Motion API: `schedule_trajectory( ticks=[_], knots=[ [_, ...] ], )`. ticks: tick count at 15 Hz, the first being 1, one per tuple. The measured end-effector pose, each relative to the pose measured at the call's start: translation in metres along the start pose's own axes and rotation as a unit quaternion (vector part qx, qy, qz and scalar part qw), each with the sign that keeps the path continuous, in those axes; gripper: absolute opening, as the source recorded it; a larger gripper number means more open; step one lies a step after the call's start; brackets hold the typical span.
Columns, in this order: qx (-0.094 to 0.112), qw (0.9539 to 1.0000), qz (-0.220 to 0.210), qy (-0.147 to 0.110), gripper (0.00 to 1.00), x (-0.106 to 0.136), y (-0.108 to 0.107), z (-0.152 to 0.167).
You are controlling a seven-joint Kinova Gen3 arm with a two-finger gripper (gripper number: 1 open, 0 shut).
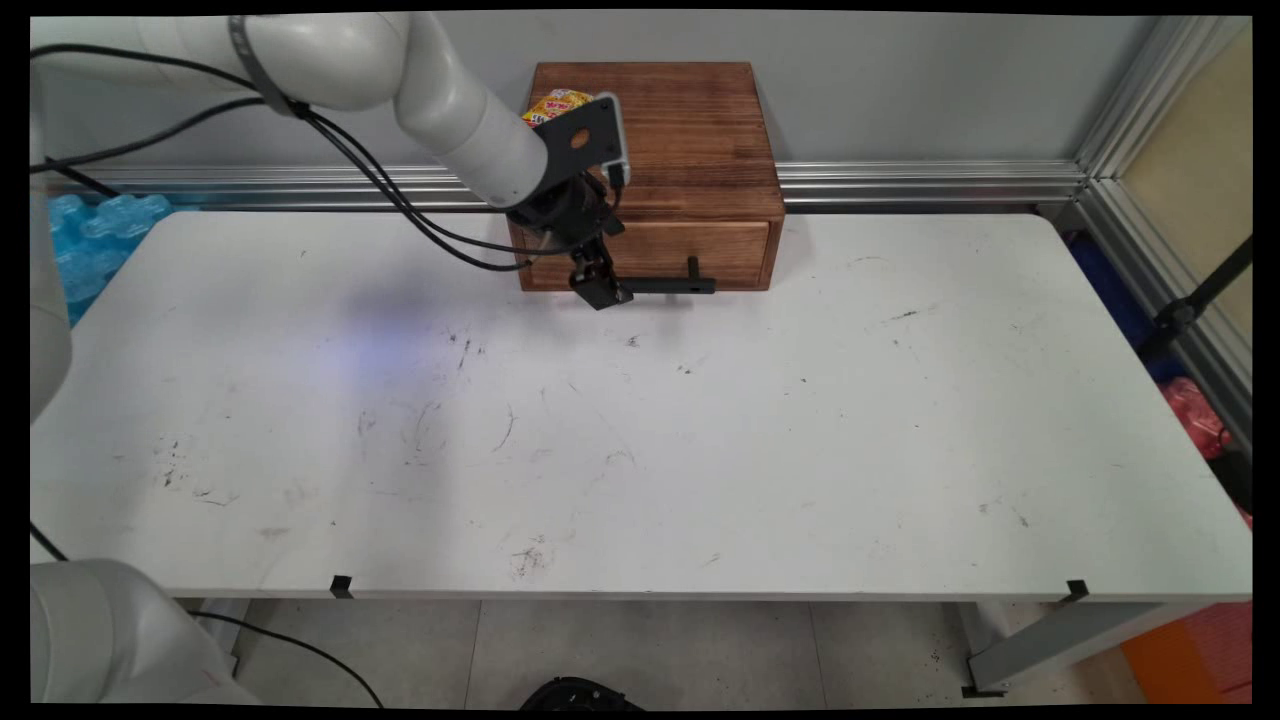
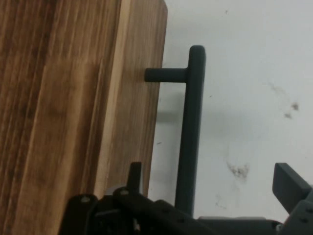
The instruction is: Open the drawer
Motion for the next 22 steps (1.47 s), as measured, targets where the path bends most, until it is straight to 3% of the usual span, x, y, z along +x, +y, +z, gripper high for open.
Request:
schedule_trajectory(
  ticks=[8, 22],
  knots=[
    [-0.002, 0.9999, 0.004, -0.012, 1.00, 0.004, -0.005, 0.037],
    [-0.039, 0.9989, 0.003, -0.024, 1.00, 0.008, 0.003, 0.065]
  ],
)
